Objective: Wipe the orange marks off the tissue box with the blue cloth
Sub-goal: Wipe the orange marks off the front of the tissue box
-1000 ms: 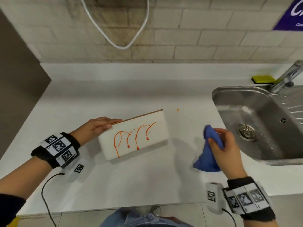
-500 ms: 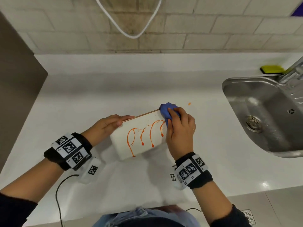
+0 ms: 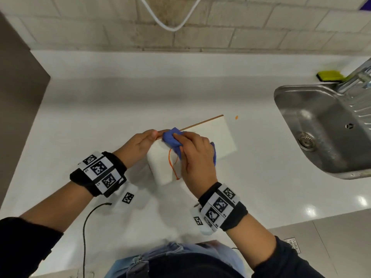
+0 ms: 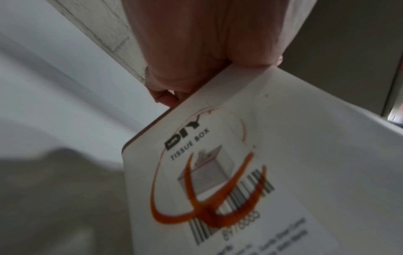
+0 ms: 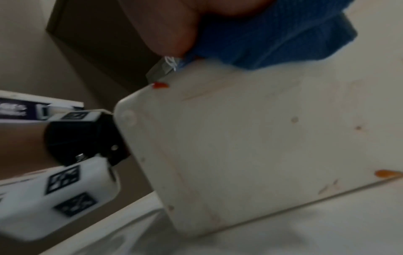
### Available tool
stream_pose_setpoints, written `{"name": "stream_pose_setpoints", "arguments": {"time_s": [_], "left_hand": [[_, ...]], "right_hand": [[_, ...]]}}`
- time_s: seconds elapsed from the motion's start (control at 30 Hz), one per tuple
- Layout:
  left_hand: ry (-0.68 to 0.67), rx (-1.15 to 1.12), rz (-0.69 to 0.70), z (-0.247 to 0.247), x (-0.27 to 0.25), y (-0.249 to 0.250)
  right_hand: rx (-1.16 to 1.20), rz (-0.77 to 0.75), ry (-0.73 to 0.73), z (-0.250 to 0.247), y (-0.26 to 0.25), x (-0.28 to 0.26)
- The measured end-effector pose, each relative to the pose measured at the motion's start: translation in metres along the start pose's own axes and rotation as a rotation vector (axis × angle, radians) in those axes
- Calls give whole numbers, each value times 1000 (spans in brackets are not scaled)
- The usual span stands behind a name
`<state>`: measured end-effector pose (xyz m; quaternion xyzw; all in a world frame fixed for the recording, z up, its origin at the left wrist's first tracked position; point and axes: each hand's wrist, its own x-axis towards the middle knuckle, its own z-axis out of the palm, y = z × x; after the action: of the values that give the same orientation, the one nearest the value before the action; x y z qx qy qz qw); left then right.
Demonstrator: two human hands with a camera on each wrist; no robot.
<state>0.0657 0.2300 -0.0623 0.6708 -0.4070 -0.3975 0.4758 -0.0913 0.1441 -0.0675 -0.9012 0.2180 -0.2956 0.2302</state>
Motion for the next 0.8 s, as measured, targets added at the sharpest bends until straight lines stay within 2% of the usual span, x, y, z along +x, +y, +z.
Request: {"name": "stream_pose_setpoints", "arguments": {"time_s": [0.13, 0.33, 0.43, 0.53, 0.8], "left_hand": [[-126, -87, 11, -5, -1, 3], [-116, -31, 1, -8, -4, 6], [-78, -20, -38, -7, -5, 5], [-47, 3, -7, -4, -5, 6], [-64, 102, 61, 5, -10, 11]], "right_hand": [[105, -215, -129, 1, -8, -6], [131, -479, -384, -15, 10, 2], [179, -524, -470, -23, 16, 4], [156, -555, -536, -30, 22, 2], [6, -582, -551, -53, 51, -7]]}}
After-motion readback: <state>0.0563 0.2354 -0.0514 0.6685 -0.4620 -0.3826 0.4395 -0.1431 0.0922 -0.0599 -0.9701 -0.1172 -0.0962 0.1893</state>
